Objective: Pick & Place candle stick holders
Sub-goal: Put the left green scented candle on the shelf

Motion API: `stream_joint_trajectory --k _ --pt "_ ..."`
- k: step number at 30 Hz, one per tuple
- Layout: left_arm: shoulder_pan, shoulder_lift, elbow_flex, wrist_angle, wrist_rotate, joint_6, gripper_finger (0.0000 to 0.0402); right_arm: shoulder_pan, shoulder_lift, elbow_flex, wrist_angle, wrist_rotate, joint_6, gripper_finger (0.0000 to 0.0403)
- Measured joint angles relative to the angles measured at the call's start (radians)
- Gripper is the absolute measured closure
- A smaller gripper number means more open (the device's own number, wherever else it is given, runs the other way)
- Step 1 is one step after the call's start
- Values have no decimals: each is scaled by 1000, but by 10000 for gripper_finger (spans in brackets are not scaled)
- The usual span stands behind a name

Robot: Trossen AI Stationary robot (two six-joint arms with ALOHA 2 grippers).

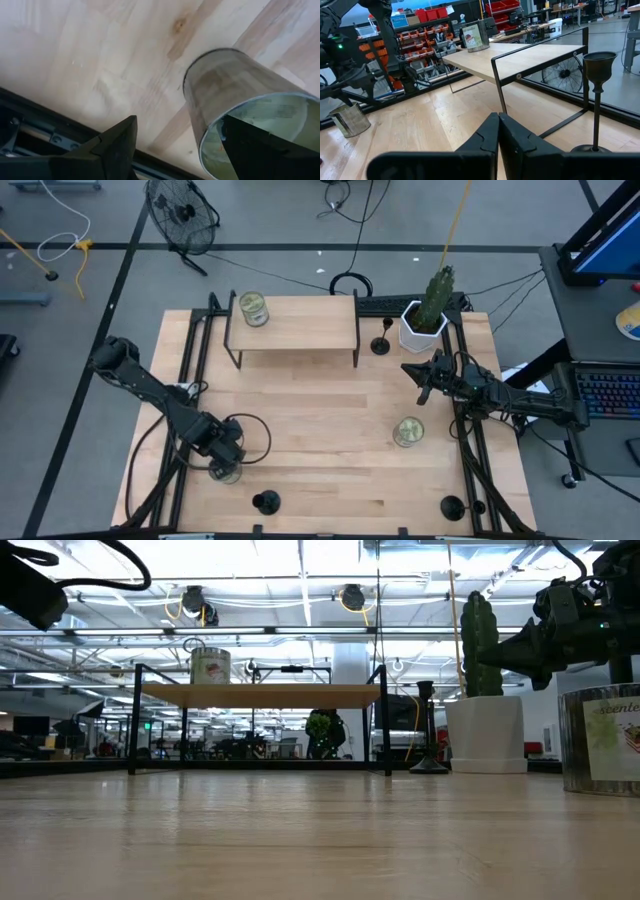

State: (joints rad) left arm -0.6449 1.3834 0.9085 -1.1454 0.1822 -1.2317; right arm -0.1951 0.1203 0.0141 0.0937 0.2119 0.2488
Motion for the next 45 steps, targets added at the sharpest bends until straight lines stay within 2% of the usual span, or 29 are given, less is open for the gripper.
stream_joint_trajectory --k 5,11,18,38,45 --pt "0 0 0 8 -7 4 119 0 0 0 0 0 0 399" --pt "0 -4 -39 119 17 44 119 0 0 0 0 0 0 399" --pt "0 -6 -43 108 18 52 128 0 0 0 0 -3 0 399" --pt "0 -4 -45 137 -13 20 387 0 0 0 0 -3 0 399" --pt "13 -4 -45 151 -8 -37 393 0 0 0 0 -4 0 399"
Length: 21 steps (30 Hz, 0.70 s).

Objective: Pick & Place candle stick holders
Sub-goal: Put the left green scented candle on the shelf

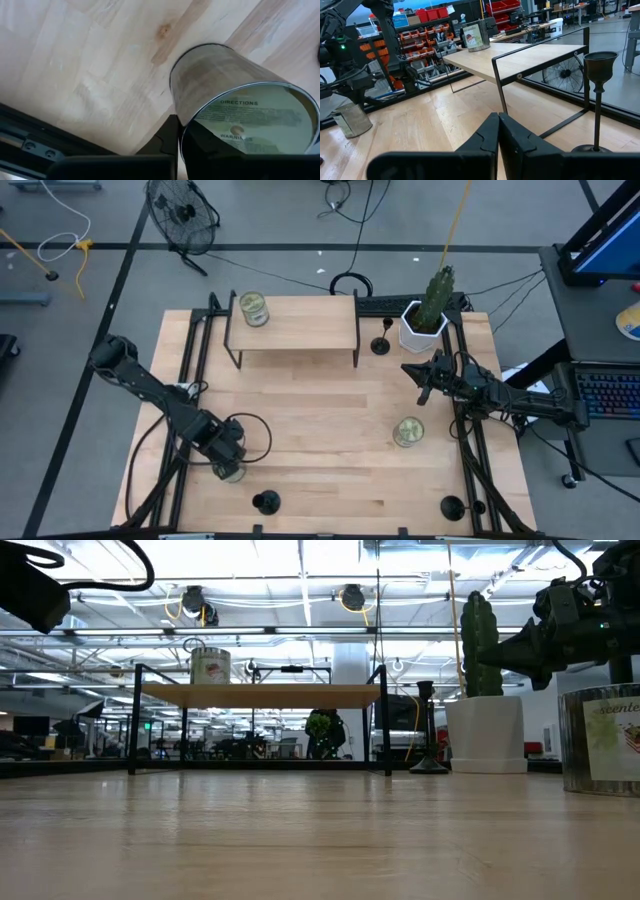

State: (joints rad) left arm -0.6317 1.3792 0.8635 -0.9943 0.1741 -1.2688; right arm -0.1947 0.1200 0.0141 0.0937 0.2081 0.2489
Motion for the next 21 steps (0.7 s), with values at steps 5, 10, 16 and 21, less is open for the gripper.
stream_joint_trajectory --k 5,10,16,21 --pt "11 2 19 9 1 -6 394 0 0 0 0 0 0 399" --pt "23 5 43 5 -17 -6 397 0 0 0 0 0 0 399" --pt "38 5 77 -6 -9 -7 398 0 0 0 0 0 0 399" --pt "54 3 132 -94 -2 10 398 0 0 0 0 0 -6 399"
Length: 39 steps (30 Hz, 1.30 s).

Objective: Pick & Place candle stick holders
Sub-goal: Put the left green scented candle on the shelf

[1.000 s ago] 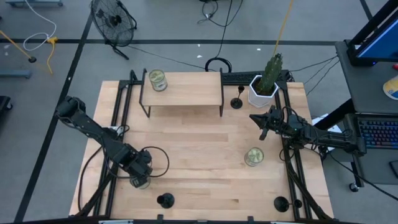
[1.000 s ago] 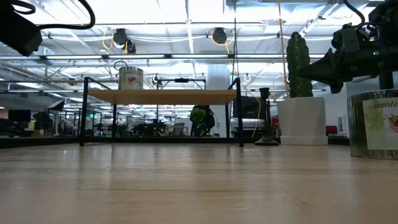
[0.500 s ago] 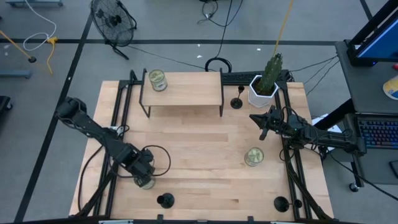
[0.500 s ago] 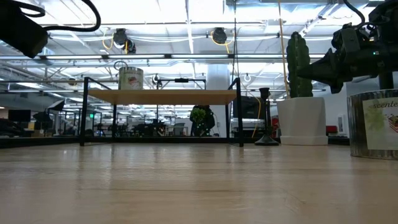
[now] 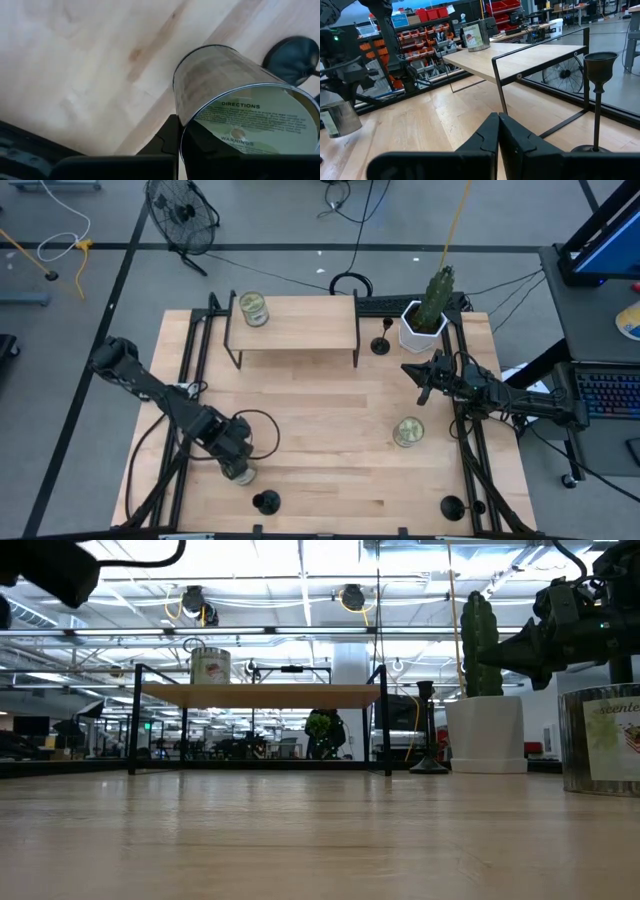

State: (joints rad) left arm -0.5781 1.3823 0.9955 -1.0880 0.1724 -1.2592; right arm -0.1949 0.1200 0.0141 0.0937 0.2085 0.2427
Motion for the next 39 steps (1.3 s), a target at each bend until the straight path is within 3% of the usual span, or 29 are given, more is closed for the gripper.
stream_joint_trajectory --k 9,14,20,30,39 --pt "87 -58 161 -265 -94 29 399 0 0 0 0 0 -1 399" --pt "186 -108 247 -317 -183 40 400 0 0 0 0 0 -1 399" --pt "341 -118 360 -394 -280 163 400 0 0 0 0 0 -1 399" --pt "640 -86 521 -360 -369 448 401 0 0 0 0 0 -1 399" --pt "826 83 701 -315 -371 670 401 0 0 0 0 0 -1 399"
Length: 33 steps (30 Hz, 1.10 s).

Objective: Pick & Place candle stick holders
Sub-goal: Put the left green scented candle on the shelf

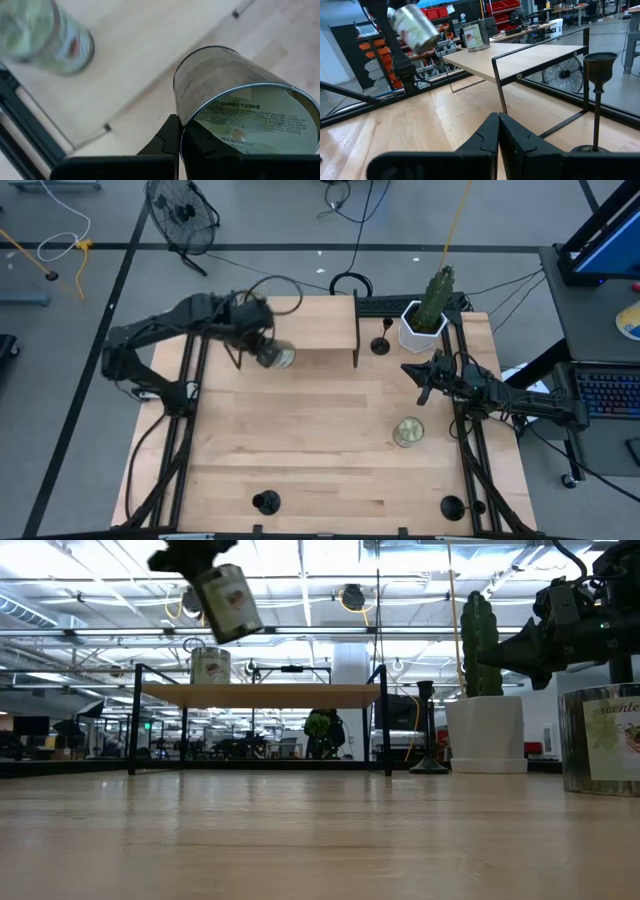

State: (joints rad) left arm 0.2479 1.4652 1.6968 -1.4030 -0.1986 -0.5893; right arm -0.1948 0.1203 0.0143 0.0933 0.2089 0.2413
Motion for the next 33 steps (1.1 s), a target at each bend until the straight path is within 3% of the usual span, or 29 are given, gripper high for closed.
stream_joint_trajectory --k 15,21,25,33 --pt "230 286 342 -17 -4 180 401 0 0 0 0 0 0 399" --pt "327 324 358 -20 2 228 401 0 0 0 0 0 0 399" --pt "385 351 358 -21 61 263 401 0 0 0 0 0 0 399" --pt "444 383 358 -10 63 328 401 0 0 0 0 0 0 399"
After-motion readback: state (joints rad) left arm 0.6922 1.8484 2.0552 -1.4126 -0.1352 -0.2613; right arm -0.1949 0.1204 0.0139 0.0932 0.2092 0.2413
